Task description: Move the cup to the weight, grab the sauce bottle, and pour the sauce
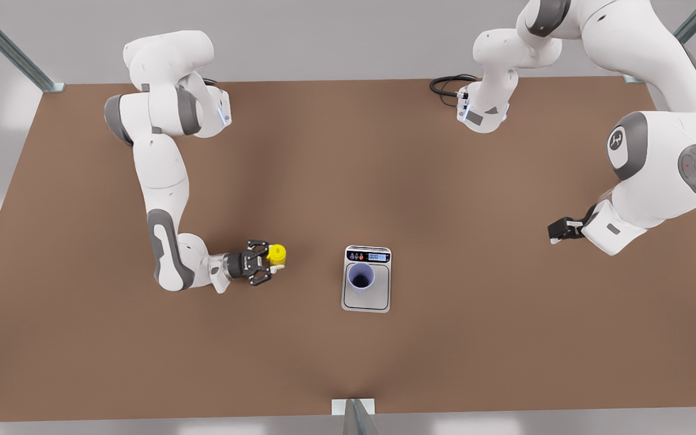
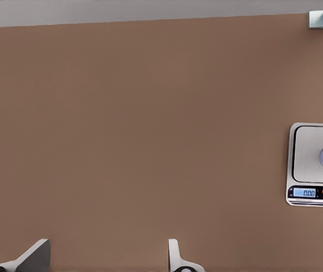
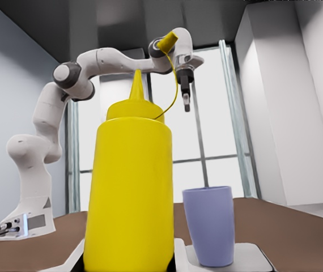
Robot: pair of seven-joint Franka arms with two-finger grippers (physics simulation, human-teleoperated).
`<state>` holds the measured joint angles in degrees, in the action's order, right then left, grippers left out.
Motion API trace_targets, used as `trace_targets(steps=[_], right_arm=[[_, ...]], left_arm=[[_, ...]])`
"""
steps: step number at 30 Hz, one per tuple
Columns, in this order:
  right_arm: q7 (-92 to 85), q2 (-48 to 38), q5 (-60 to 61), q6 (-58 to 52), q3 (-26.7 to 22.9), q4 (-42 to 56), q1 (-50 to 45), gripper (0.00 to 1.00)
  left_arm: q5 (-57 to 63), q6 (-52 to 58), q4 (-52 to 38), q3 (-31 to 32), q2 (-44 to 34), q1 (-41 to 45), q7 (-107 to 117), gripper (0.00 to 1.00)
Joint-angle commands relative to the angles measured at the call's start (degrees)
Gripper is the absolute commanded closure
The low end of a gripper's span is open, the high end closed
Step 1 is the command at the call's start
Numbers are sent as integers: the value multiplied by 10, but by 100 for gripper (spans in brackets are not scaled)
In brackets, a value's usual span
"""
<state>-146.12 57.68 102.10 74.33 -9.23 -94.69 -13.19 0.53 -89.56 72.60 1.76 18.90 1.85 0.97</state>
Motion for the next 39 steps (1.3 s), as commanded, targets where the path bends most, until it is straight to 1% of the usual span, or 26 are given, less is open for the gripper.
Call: trace_targets(steps=[1,13,18,20,22,38,39], right_arm=[[-7,4,10,-10,3,0,2,38],[-21,4,11,-24,10,-1,4,37],[-30,2,11,-46,14,-2,8,37],[-29,2,11,-46,15,-3,8,36],[-29,2,11,-47,16,-3,8,31],[-21,-10,9,-58,16,-24,22,30],[-21,-10,9,-58,16,-25,22,25]], left_arm=[[0,0,0,0,0,0,0,0],[0,0,0,0,1,0,-1,0],[-1,0,0,0,1,0,-1,0],[-1,0,0,0,1,0,-1,0],[-1,-1,0,0,2,0,-1,0],[-1,-1,0,0,2,0,-1,0],[-1,-1,0,0,2,0,-2,0]])
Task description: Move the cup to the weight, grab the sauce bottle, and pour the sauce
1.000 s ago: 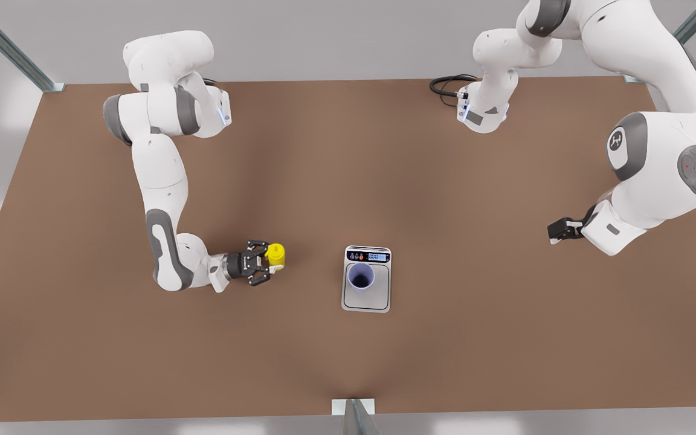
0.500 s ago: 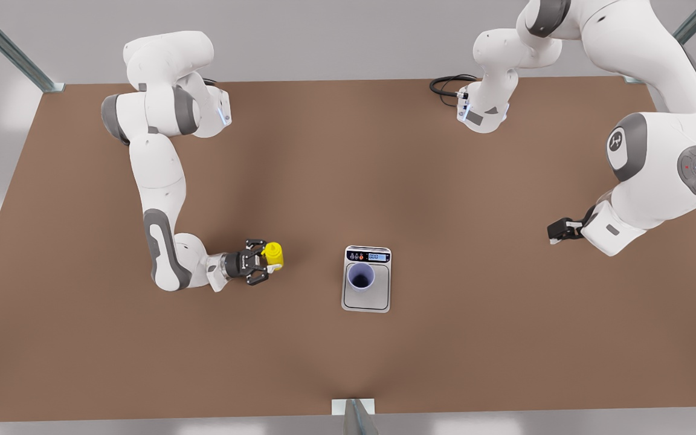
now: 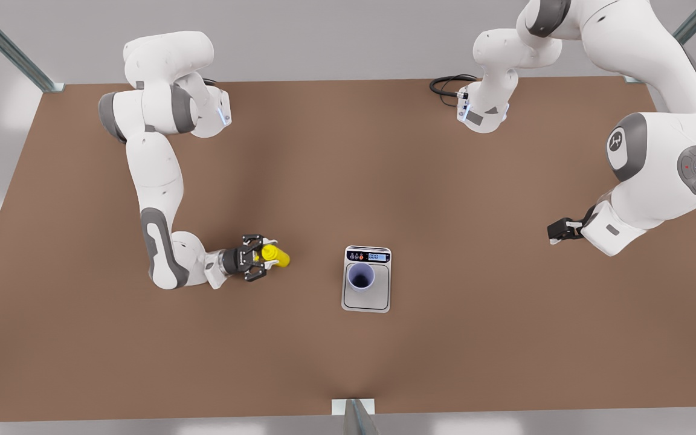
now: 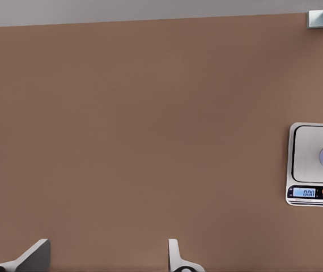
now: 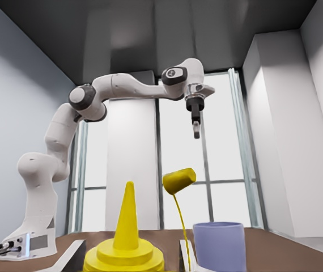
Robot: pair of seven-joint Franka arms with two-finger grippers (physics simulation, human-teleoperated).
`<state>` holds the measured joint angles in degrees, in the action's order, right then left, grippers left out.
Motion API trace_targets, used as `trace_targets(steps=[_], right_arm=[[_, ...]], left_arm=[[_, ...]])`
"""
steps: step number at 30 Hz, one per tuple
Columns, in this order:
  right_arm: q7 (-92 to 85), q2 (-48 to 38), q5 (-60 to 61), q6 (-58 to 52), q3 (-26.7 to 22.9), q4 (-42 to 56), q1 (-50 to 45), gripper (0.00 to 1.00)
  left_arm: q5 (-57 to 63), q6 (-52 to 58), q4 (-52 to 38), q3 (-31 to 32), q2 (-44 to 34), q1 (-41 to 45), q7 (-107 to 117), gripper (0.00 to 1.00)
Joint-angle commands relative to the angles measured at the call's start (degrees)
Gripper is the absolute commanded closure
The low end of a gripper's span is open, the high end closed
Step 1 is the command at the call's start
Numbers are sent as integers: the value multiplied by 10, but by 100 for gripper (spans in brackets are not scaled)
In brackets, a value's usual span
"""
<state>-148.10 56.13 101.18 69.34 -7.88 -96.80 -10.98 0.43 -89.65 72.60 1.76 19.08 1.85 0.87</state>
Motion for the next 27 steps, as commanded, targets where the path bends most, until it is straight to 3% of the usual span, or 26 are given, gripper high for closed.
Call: trace_targets(steps=[1,7,8,27], right_arm=[[0,6,18,-8,2,-4,0,12],[2,3,18,-7,2,-4,0,11],[3,3,18,-7,2,-4,0,0],[32,-36,-39,4,-8,-38,33,0]], left_arm=[[0,0,0,0,0,0,0,0],[0,0,0,0,0,0,-1,0],[0,0,0,0,0,0,-1,0],[0,0,0,0,0,0,-1,0]])
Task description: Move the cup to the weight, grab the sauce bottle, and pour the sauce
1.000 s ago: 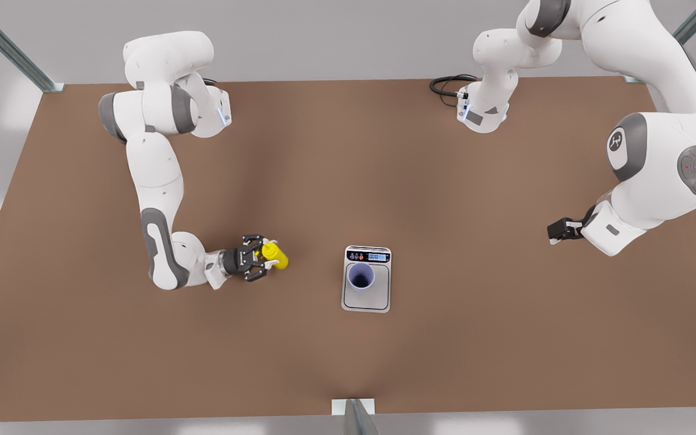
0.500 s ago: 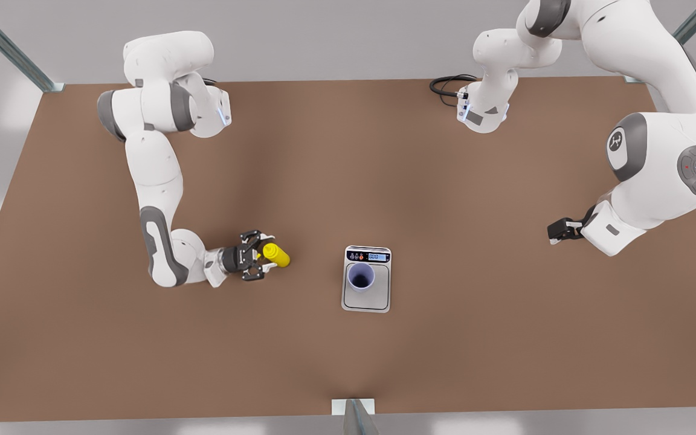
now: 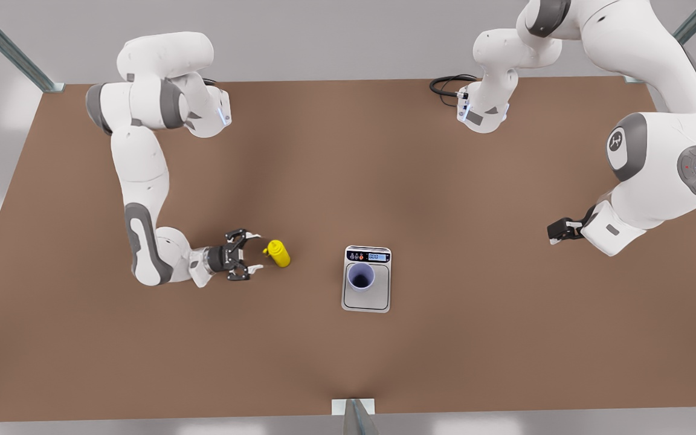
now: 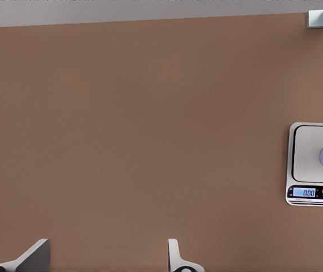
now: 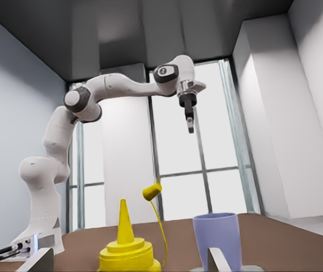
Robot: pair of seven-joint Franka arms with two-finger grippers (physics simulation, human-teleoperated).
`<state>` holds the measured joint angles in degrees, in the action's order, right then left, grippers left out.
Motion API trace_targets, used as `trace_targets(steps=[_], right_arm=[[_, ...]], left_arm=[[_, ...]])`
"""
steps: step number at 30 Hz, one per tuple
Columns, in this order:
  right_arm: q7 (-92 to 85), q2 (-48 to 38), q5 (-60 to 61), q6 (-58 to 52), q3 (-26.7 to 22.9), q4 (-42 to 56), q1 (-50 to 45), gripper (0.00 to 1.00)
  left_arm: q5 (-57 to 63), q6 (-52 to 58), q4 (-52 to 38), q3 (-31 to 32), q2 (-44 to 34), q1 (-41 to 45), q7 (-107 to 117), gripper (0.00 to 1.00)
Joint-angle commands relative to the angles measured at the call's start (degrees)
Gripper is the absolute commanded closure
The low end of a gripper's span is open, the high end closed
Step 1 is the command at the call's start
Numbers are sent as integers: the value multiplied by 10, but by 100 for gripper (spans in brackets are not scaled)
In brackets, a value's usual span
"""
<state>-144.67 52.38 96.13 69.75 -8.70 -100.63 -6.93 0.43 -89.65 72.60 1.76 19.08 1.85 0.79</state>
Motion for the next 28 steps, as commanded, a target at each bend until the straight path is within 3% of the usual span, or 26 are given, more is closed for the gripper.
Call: trace_targets(steps=[1,3,7,10,13,15,17,19,23,28], right_arm=[[1,-1,-9,1,0,0,4,0],[28,-25,-71,10,-2,-8,39,0],[244,-86,-253,37,-122,108,46,0],[521,-91,-377,95,-133,275,44,0],[731,-90,-431,173,-134,342,19,0],[816,-119,-525,271,-132,335,-8,0],[1010,-225,-707,381,-42,240,21,0],[1230,-313,-836,382,2,197,37,0],[1412,-417,-917,319,18,150,31,0],[1413,-449,-917,312,18,126,27,0]], left_arm=[[0,0,0,0,0,0,0,0],[0,0,0,0,0,0,-1,0],[-3,-5,0,8,2,0,1,0],[-2,-5,0,8,4,0,0,0],[-3,-1,0,0,-5,-1,3,0],[-3,16,1,-1,-21,-1,4,0],[-2,18,0,-1,-21,-1,4,0],[-2,16,0,-1,-19,-1,4,0],[2,19,-17,2,-25,-1,3,0],[3,20,-29,4,-19,-1,2,0]])
